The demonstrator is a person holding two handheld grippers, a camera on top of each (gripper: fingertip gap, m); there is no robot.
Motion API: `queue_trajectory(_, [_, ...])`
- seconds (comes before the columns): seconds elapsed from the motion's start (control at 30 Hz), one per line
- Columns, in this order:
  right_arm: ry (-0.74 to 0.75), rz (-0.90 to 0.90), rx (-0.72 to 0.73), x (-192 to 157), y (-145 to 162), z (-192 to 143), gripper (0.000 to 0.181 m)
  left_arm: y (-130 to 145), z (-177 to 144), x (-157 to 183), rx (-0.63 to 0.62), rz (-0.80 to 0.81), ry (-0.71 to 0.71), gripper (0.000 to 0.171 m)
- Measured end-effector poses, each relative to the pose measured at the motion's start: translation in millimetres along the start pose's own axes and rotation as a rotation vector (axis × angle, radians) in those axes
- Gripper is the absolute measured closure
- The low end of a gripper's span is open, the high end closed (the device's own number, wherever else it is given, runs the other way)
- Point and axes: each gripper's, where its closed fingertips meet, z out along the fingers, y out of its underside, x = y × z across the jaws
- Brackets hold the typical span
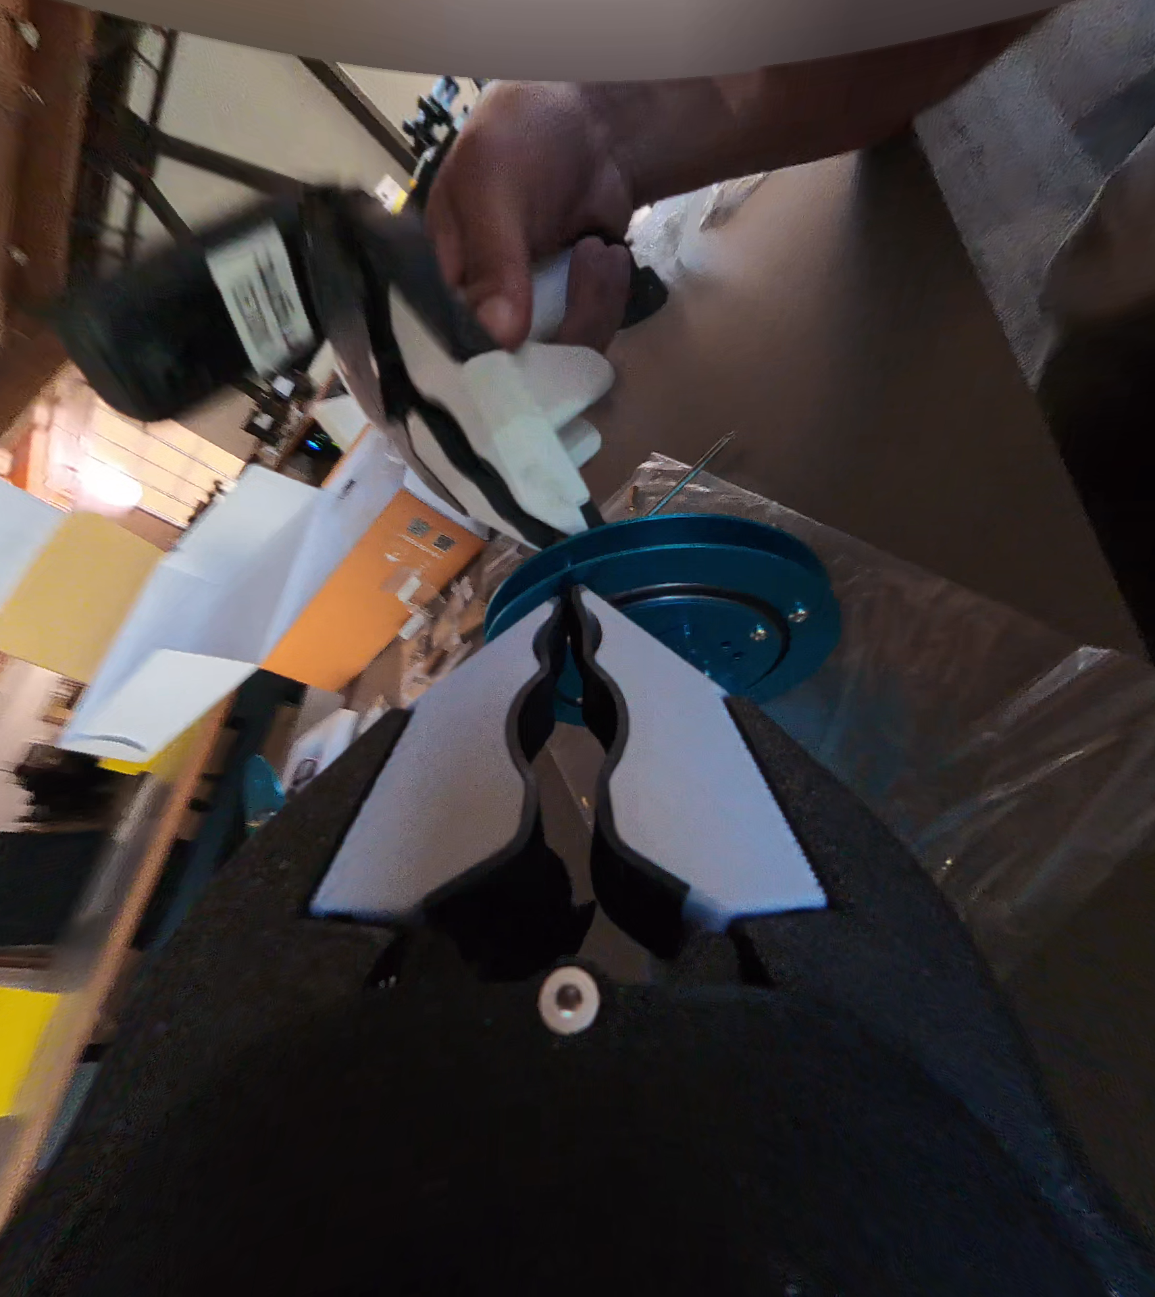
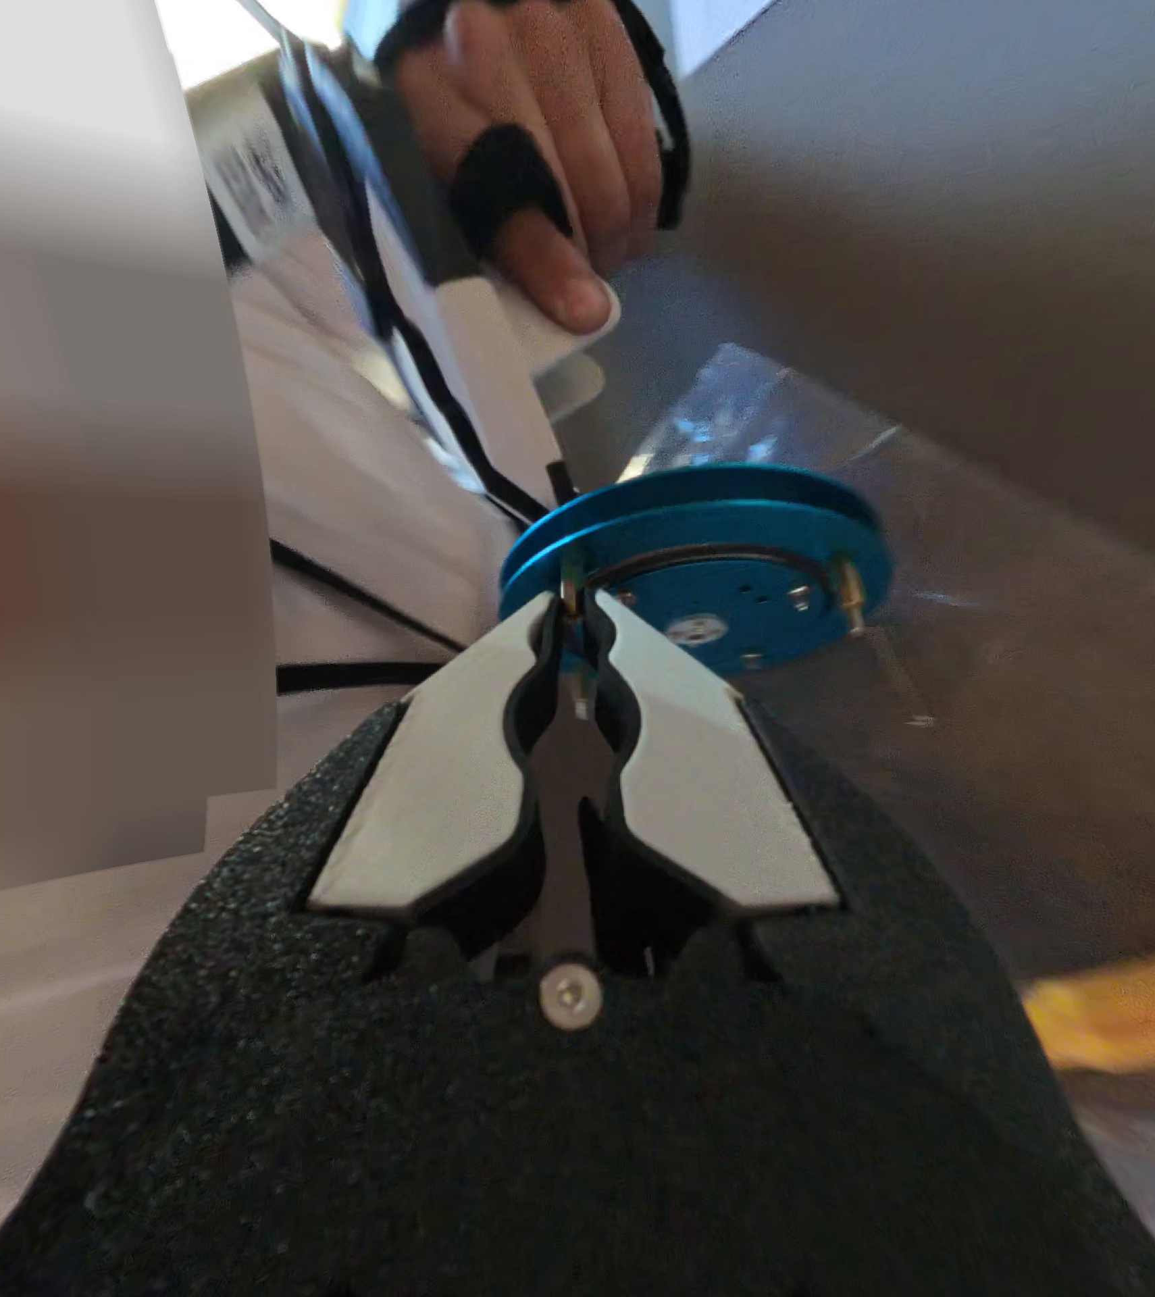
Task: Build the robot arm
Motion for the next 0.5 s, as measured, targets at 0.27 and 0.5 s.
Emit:
queue_trajectory(0.27, [-0.083,-0.026,0.041,8,-3,-3,0.177,4,-6,-15,0.115,-0.452,0.160,0.171])
queue_trajectory(0.5, [-0.010,-0.090,0.089,19,-11,-7,0.177,13,-9,-19,0.175,-0.864,0.392,0.155])
